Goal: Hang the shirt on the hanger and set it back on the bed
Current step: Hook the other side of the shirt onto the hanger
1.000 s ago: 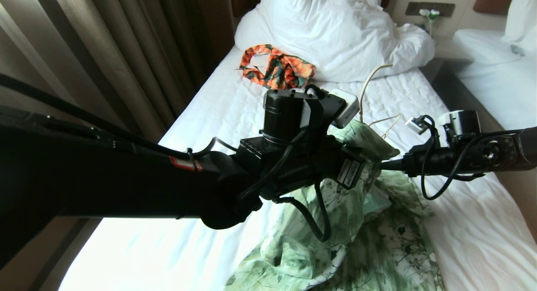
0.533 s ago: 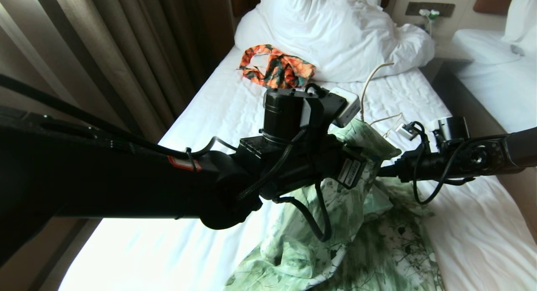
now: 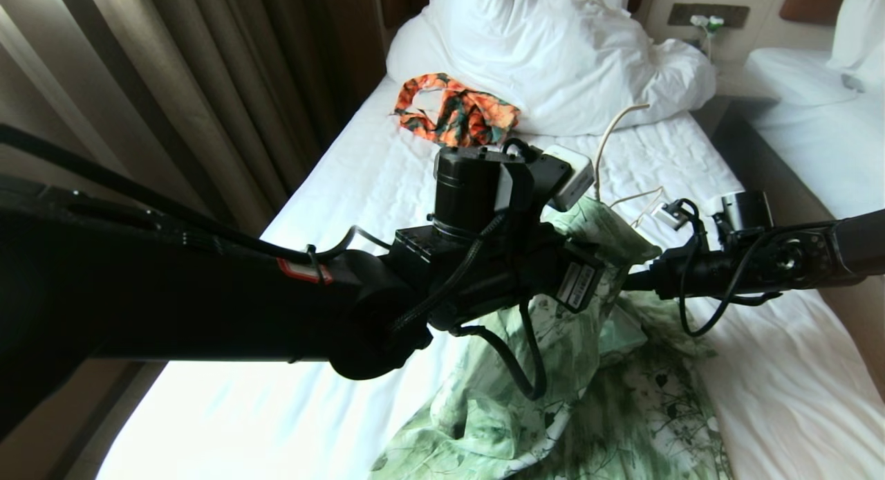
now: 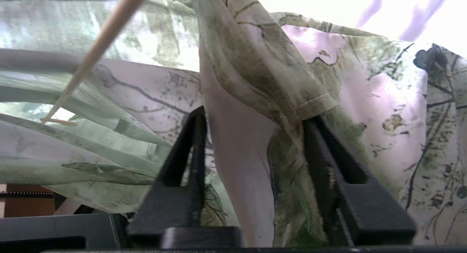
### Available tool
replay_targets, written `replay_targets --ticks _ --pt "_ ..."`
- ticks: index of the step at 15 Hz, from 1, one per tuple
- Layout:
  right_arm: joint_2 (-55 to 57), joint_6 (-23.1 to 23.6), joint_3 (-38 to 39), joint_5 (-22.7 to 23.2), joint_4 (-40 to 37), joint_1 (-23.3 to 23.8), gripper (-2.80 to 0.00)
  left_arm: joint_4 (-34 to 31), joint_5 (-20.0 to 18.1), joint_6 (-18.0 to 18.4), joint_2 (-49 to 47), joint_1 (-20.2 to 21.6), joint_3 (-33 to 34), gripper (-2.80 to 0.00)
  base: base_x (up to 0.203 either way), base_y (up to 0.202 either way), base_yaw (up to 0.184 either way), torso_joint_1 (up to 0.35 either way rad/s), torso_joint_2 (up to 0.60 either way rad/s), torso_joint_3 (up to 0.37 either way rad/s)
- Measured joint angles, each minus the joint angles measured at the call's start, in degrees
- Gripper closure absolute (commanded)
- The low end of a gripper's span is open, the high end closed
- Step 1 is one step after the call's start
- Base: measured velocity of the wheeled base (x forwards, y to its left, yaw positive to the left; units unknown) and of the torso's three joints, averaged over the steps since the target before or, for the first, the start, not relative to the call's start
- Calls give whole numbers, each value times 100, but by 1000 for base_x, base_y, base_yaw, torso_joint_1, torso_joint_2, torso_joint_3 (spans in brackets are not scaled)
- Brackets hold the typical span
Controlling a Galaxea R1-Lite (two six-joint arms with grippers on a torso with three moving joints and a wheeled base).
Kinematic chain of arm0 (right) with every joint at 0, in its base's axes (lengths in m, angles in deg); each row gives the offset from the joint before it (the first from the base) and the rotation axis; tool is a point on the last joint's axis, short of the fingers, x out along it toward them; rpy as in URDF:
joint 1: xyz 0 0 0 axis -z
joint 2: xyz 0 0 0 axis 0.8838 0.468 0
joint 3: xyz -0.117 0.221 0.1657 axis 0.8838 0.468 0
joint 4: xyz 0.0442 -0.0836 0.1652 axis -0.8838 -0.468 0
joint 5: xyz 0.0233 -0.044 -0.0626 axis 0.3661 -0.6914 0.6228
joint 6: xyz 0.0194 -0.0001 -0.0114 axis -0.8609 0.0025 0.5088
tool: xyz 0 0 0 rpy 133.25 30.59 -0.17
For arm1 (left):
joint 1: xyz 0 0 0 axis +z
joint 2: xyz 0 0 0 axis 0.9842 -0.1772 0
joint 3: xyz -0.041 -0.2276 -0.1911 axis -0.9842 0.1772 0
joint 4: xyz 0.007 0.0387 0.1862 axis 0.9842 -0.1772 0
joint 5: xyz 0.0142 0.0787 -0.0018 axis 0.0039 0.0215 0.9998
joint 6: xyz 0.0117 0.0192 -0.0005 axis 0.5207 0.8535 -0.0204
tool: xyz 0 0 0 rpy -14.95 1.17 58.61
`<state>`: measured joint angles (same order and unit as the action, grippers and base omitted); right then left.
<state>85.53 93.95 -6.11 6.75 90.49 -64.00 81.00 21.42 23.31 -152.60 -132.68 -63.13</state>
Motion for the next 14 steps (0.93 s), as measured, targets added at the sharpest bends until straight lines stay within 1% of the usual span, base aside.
replay_targets --ticks 3,5,7,9,11,14 --pt "-33 -167 -4 1 146 20 0 -2 -1 -6 11 -4 53 0 0 0 0 0 0 0" --pt "-55 -463 -22 -3 392 81 0 -11 -17 -37 73 -4 150 0 0 0 0 0 0 0" --pt "-94 -854 -41 -4 734 216 0 31 -17 -240 133 -44 372 0 0 0 0 0 0 0" --pt "-118 -1190 -48 -28 1092 327 0 53 -17 -361 172 -76 482 0 0 0 0 0 0 0" --pt "-112 -1278 -88 -33 1202 413 0 60 -17 -533 247 -80 589 0 0 0 0 0 0 0" --pt "-96 -1286 -141 -34 1214 529 0 132 -19 -606 342 -150 1008 0 0 0 0 0 0 0"
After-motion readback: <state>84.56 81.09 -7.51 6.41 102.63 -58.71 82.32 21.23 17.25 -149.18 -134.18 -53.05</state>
